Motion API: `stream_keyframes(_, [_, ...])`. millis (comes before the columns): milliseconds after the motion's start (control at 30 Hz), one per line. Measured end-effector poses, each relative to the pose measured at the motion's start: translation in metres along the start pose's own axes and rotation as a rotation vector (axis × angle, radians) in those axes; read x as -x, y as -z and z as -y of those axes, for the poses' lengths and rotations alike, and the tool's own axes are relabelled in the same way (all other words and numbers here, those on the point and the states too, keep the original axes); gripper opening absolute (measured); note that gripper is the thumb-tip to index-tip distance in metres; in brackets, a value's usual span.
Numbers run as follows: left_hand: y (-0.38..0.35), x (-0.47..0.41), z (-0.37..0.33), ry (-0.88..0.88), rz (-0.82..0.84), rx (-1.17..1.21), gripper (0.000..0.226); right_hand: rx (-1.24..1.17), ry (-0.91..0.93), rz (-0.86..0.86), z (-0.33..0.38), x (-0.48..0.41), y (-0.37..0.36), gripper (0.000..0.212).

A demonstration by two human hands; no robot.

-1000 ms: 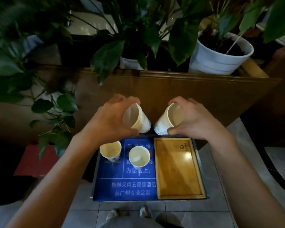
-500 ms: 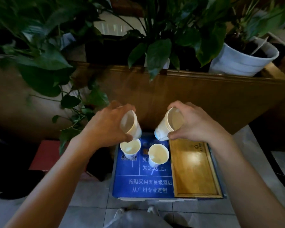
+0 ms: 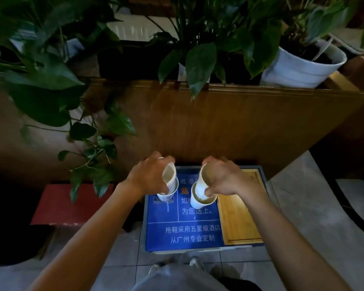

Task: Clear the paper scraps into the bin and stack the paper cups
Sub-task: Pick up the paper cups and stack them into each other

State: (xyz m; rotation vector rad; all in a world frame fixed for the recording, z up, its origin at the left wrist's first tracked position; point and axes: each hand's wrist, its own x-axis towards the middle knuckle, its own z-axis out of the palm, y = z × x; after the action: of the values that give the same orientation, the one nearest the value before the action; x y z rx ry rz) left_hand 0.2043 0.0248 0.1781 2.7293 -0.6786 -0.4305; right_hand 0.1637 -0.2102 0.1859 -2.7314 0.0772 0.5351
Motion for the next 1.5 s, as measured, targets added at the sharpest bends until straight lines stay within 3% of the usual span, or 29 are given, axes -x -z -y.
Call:
stream_keyframes(400, [-0.046,-0.009,0.007,0.108,0.12,-0.037,0.089,0.027,-0.014,0.112,-0.007,-0.002,-0.042,0.085])
stream_keyframes(600, [-0.058,-0.007,0.001,0.147,0.17,-0.044,0.092,0.028,-0.002,0.16,-0.013,-0.004,-0.064,0.095])
stream_keyframes(1500, [-0.075,-0.008,-0.017,0.215,0.182,-0.174,0.09,-0.022,-0.002,0.084,-0.021,-0.003,-0.101,0.107])
